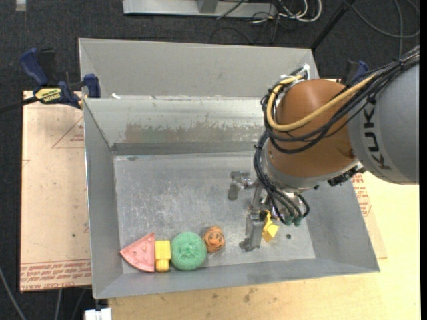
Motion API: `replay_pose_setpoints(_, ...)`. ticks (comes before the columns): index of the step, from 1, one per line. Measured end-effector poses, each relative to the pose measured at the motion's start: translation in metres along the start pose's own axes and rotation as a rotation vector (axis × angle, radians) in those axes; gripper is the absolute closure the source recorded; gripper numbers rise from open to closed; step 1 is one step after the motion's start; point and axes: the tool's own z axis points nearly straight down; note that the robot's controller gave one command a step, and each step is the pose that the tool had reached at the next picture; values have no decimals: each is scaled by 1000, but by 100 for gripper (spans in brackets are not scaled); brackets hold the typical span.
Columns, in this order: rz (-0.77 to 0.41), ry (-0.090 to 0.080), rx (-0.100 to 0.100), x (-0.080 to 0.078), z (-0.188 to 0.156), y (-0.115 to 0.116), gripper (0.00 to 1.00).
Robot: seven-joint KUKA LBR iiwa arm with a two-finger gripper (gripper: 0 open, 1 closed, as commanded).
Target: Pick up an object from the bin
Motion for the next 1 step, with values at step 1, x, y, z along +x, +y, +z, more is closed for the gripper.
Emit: replay_pose_setpoints(1,2,-8,-1,-2,-4,0,0)
